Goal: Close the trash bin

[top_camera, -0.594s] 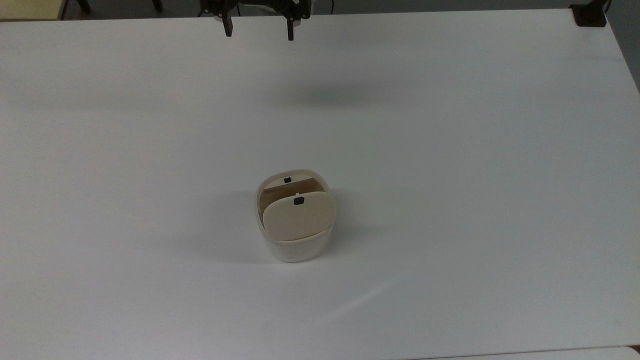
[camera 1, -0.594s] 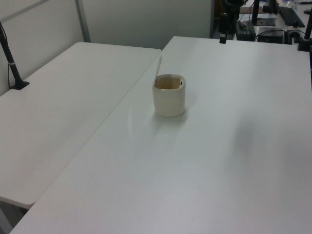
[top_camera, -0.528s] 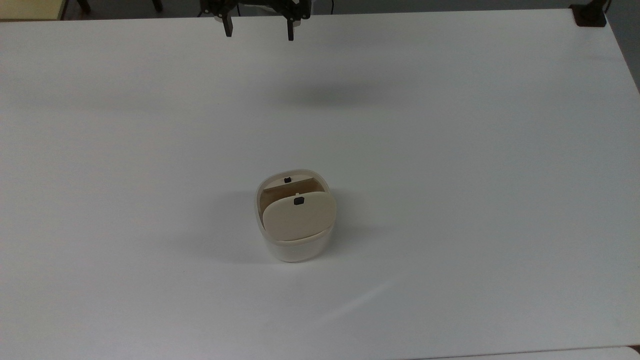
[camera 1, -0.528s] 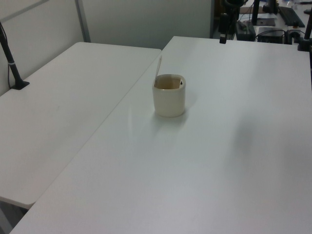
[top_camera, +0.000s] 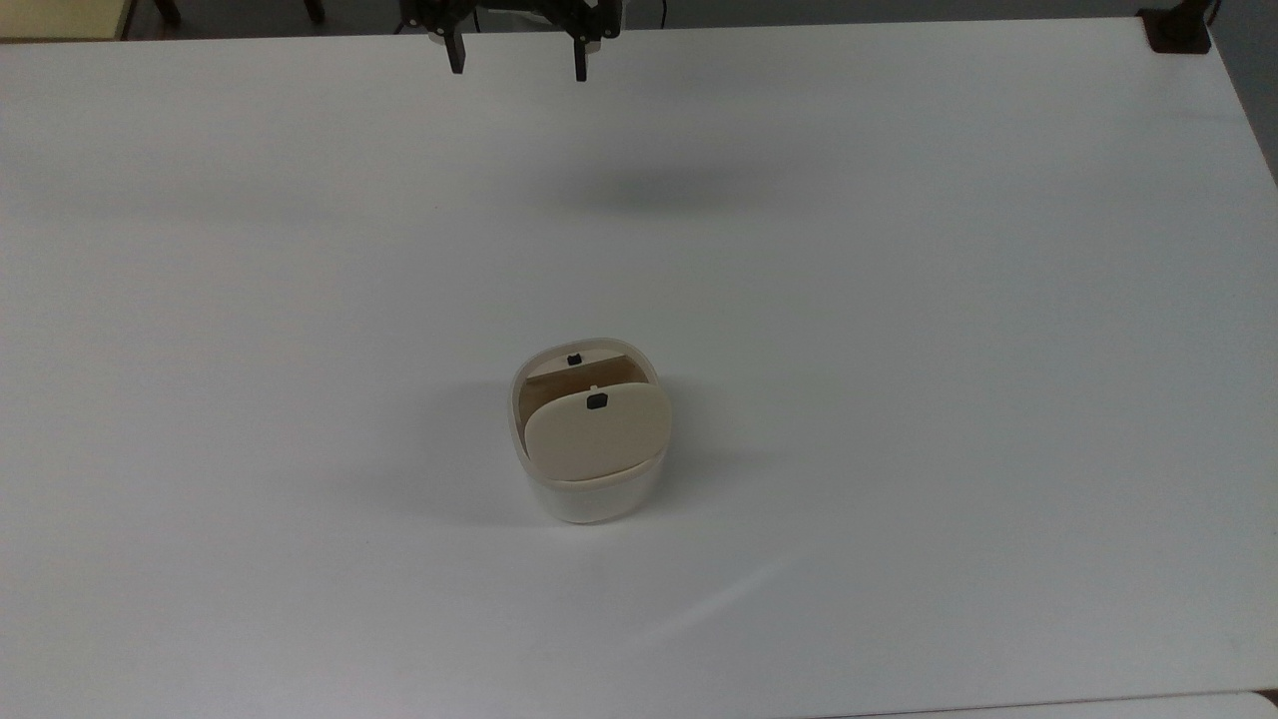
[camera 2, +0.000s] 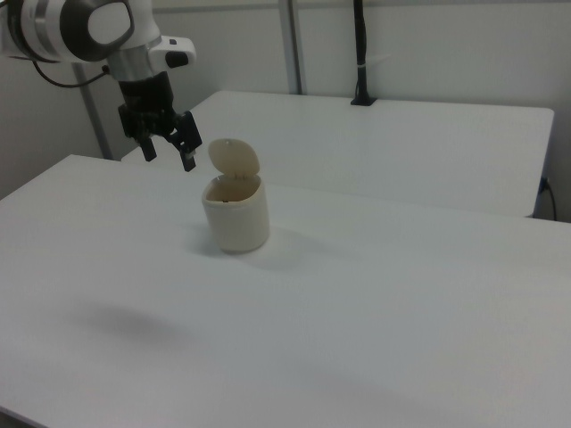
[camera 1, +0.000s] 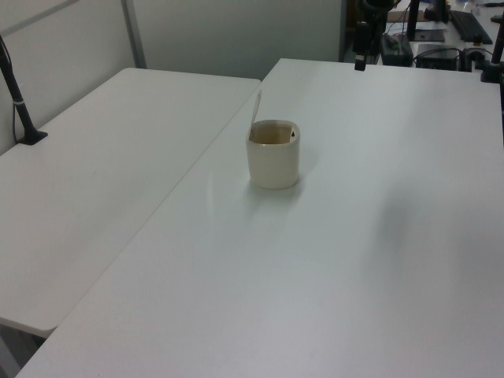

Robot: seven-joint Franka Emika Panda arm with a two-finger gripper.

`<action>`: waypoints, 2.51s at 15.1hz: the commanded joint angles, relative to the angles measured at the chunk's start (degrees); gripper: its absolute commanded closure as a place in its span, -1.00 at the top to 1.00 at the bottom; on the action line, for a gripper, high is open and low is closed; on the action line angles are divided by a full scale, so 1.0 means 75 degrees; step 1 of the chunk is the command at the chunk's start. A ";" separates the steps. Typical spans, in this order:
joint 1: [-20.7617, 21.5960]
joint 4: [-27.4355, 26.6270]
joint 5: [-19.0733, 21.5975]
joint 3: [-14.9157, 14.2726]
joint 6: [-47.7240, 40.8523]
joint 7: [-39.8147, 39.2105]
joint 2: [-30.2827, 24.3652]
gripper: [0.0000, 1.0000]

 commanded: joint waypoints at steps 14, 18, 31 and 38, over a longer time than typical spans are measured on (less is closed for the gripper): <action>0.0064 0.0559 0.0059 0.0007 0.0613 -0.0248 0.0692 -0.87; 0.0145 0.0995 0.0259 0.0042 0.2015 0.3263 0.1103 -1.00; 0.1036 0.2273 0.0236 -0.0637 0.5357 0.8193 0.3212 -1.00; 0.1119 0.2191 0.0049 -0.0637 0.5582 0.8276 0.3483 -1.00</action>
